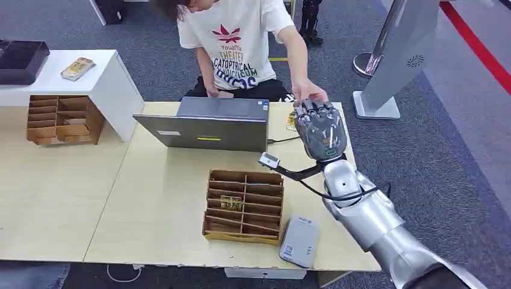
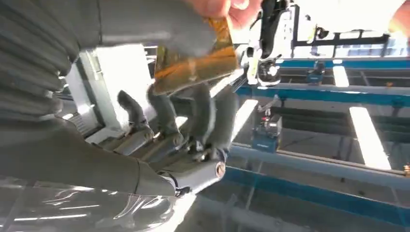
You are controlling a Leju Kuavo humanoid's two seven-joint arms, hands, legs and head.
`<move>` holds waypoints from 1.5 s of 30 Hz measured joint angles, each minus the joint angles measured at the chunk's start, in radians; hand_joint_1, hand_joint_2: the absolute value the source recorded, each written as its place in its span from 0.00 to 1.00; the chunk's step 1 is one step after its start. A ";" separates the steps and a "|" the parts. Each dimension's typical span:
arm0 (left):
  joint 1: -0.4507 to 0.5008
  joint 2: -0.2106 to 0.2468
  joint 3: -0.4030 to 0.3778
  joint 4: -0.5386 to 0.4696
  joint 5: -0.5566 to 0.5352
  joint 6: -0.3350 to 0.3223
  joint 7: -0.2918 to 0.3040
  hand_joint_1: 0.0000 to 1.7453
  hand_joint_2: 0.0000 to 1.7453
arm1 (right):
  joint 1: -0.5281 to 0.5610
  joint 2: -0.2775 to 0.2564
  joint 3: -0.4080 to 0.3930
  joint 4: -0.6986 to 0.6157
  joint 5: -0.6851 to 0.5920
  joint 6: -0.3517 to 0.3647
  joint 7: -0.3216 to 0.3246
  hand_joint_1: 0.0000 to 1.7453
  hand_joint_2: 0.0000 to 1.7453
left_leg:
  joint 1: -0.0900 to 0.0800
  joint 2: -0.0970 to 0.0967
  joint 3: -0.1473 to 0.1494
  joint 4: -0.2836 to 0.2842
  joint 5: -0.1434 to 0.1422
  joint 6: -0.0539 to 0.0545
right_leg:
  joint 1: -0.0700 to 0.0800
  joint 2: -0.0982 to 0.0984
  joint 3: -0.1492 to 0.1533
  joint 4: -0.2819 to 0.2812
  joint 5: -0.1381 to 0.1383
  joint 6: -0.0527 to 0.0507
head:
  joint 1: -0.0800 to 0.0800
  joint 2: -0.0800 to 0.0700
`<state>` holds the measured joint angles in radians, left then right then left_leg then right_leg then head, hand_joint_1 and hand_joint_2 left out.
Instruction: Pass the card to the sensor for recognition and then transmit it.
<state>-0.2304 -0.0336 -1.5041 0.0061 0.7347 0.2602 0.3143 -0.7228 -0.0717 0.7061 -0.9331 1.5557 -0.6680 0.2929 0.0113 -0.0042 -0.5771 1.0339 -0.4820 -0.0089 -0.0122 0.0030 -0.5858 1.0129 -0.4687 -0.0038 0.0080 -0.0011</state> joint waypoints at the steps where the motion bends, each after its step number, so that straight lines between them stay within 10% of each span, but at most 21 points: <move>1: 0.000 -0.001 -0.003 0.000 0.002 0.000 -0.001 0.00 0.00 | 0.000 0.004 0.000 0.006 0.000 0.000 -0.014 0.00 0.00 | 0.000 0.000 0.000 0.000 0.000 0.000 | 0.000 0.000 0.000 0.000 0.000 0.000 | 0.000 0.000; 9: 0.001 -0.002 -0.013 0.000 0.031 0.000 -0.014 0.00 0.00 | 0.040 0.029 -0.018 -0.013 -0.002 -0.001 -0.089 0.00 0.00 | 0.000 0.000 0.000 0.000 0.000 0.000 | 0.000 0.000 0.000 0.000 0.000 0.000 | 0.000 0.000; 14: 0.005 -0.004 -0.018 0.000 0.067 0.000 -0.009 0.00 0.00 | 0.193 0.084 -0.087 -0.308 -0.158 -0.003 -0.221 0.00 0.00 | 0.000 0.000 0.000 0.000 0.000 0.000 | 0.000 0.000 -0.001 0.000 -0.001 0.000 | -0.001 0.000; 17: 0.011 -0.004 -0.018 0.000 0.082 0.000 -0.021 0.00 0.00 | 0.300 0.144 -0.148 -0.473 -0.399 -0.003 -0.389 0.00 0.00 | 0.000 -0.001 0.000 -0.001 -0.002 0.000 | 0.000 -0.001 0.000 0.000 -0.003 -0.001 | -0.001 0.000; 21: 0.014 0.010 -0.018 0.000 0.132 0.000 -0.100 0.00 0.00 | 0.439 0.185 -0.171 -0.609 -1.158 0.047 -0.664 0.00 0.00 | 0.000 -0.002 -0.001 -0.001 -0.002 0.000 | 0.000 -0.002 0.000 0.000 -0.003 -0.001 | 0.000 0.000; 23: 0.015 0.019 -0.018 0.000 0.143 0.000 -0.115 0.00 0.00 | 0.484 0.190 -0.172 -0.665 -1.461 0.069 -0.680 0.00 0.00 | 0.000 0.000 0.000 -0.001 -0.002 0.000 | 0.000 -0.001 0.000 0.000 -0.002 -0.001 | 0.000 0.000; 26: 0.017 0.031 -0.017 0.000 0.166 0.000 -0.147 0.00 0.00 | 0.540 0.189 -0.172 -0.724 -1.527 0.139 -0.707 0.00 0.00 | 0.000 0.000 0.000 -0.001 -0.002 0.000 | 0.000 -0.001 0.000 0.000 -0.002 -0.001 | 0.000 0.000; 32: 0.033 0.066 0.000 0.000 0.258 0.000 -0.282 0.00 0.00 | 0.689 0.131 -0.168 -0.792 -2.066 0.629 -0.658 0.00 0.00 | 0.000 -0.001 -0.001 -0.001 -0.002 0.000 | 0.000 -0.001 -0.001 0.000 -0.003 -0.001 | 0.000 0.000; 45: 0.059 0.111 0.040 0.000 0.328 0.000 -0.358 0.00 0.00 | 0.789 -0.059 -0.079 -0.721 -1.961 0.839 -0.616 0.00 0.00 | 0.000 -0.001 0.000 -0.001 -0.003 -0.001 | 0.000 -0.001 0.000 -0.001 -0.004 -0.001 | 0.000 0.000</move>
<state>-0.1710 0.0778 -1.4641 0.0061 1.0632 0.2602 -0.0439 0.0662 -0.1309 0.6272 -1.6540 -0.4051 0.1713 -0.3235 0.0116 -0.0050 -0.5772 1.0326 -0.4848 -0.0094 -0.0119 0.0017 -0.5858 1.0124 -0.4723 -0.0049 0.0080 -0.0011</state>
